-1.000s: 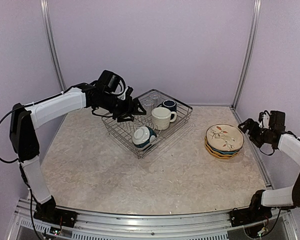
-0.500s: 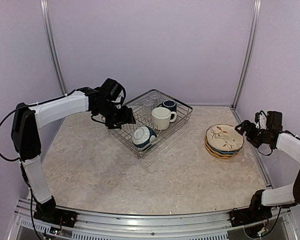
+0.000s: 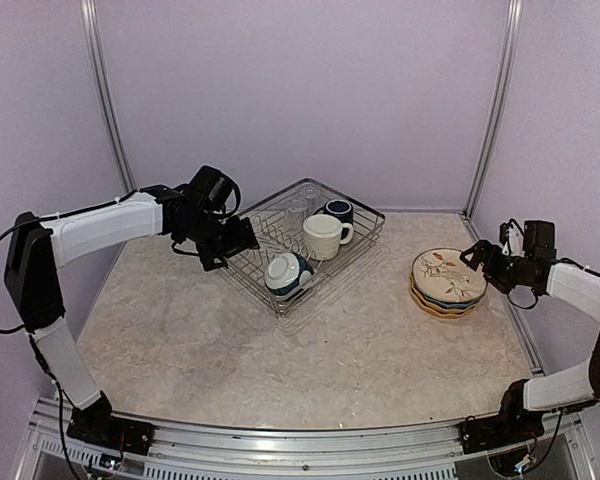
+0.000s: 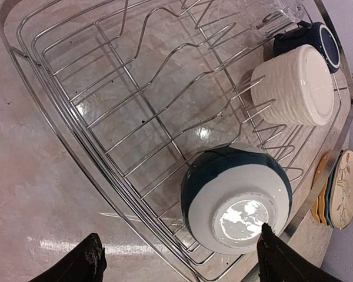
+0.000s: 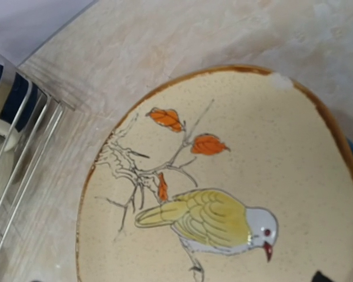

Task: Unload the mixed dishes from the dish rack
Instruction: Move the dish rack to the center of the board.

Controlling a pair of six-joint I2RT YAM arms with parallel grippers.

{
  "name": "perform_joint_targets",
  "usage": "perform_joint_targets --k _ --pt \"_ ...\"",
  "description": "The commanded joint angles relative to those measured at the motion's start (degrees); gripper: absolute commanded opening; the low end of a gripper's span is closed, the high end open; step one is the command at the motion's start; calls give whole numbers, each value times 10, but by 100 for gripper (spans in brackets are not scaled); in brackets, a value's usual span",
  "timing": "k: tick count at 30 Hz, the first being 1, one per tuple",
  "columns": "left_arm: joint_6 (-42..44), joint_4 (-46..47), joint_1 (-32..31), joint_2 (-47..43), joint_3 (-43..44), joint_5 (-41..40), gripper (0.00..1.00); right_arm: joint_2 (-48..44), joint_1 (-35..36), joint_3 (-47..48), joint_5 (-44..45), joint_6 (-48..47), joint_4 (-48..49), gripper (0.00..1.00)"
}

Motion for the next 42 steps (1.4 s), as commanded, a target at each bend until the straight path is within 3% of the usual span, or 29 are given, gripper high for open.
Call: perform_joint_targets --k 1,4,12,24,30,42 --pt "-39 -7 2 28 8 -18 85 -13 8 15 11 0 -5 97" --pt "-42 3 3 35 0 -19 84 -18 8 14 14 1 -8 97" --pt "-40 21 6 57 -13 -7 67 -25 15 20 17 7 -12 97" --pt "-9 41 5 15 -83 -17 26 -26 31 26 27 18 -13 97" --pt "23 47 -1 -25 -110 -35 10 -18 42 34 36 20 -12 97" --pt "24 27 -3 -86 -182 -43 1 3 69 53 55 20 -15 97"
